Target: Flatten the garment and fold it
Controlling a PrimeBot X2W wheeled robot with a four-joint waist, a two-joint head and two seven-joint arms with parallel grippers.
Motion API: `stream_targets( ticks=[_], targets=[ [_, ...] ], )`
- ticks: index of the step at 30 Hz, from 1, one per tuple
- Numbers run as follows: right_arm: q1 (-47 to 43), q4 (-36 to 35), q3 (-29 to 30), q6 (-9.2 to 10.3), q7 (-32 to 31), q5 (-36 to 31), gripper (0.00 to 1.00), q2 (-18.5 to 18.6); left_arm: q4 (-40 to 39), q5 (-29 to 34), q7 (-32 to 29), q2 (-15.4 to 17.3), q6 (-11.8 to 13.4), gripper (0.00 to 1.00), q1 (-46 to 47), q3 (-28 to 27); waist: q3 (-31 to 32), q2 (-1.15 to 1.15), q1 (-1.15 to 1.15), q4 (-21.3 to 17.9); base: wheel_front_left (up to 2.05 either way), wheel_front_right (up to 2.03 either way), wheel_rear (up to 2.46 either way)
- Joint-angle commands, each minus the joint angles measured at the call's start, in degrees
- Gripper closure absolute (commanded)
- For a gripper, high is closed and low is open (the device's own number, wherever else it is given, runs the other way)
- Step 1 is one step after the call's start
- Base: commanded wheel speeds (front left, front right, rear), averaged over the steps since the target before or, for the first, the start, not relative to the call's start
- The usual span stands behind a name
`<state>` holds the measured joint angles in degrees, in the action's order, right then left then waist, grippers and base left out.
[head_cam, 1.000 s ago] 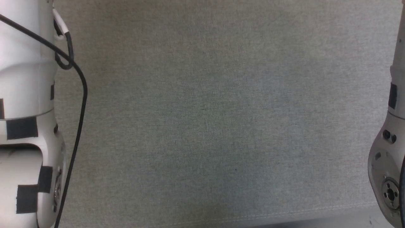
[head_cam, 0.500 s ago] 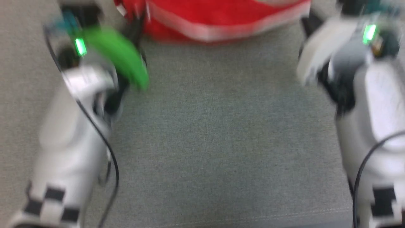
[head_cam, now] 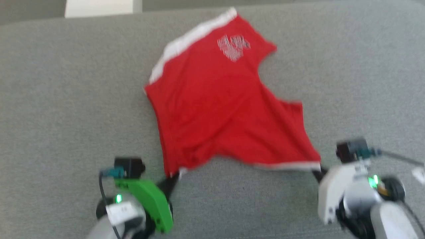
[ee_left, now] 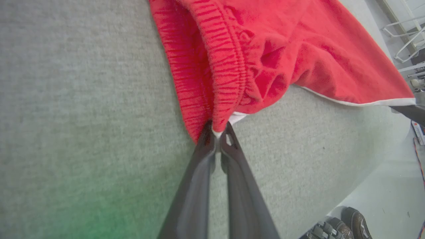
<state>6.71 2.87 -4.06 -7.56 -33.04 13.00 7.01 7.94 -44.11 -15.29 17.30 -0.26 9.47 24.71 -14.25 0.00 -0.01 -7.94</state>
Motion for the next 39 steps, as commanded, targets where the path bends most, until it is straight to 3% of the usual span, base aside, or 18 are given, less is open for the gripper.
stream_targets(
  ticks=[1, 10, 18, 27, 39],
  targets=[
    [-3.01, -1.69, 0.82, 0.08, -1.00, 0.76, 1.00, -0.58, -0.97, 0.14, -1.08, 0.93, 1.05, 1.00, -2.98, 0.54, 3.61, 0.00, 0.01, 0.79, 0.00, 0.00, 0.00],
    [-18.10, -11.23, 9.20, 0.08, -5.45, -1.22, 1.00, -3.06, -10.85, 0.25, -4.42, 4.75, 5.65, 1.00, -13.66, 1.30, 7.10, 0.00, 0.01, 2.03, 0.00, 0.00, 0.00],
    [-20.12, -16.48, 10.13, 0.08, -5.61, -1.63, 1.00, -3.90, -17.36, 1.48, -4.73, 4.90, 5.11, 1.00, -15.06, 3.79, 7.51, 0.00, 0.01, 2.88, 0.00, 0.00, 0.00],
    [-6.26, -18.55, 7.25, 0.08, -3.22, -5.20, 1.00, -0.91, -18.55, 3.32, -1.35, 1.25, 2.43, 1.00, -6.01, 4.26, 4.67, 0.00, 0.01, 4.37, 0.00, 0.00, 0.00],
    [19.76, -4.10, 3.38, 0.08, -0.46, -5.52, 1.00, 5.51, -9.35, 2.31, 2.32, -4.89, 1.89, 1.00, 9.60, 0.24, -3.35, 0.00, 0.01, 9.27, 0.00, 0.00, 0.00]
  ],
)
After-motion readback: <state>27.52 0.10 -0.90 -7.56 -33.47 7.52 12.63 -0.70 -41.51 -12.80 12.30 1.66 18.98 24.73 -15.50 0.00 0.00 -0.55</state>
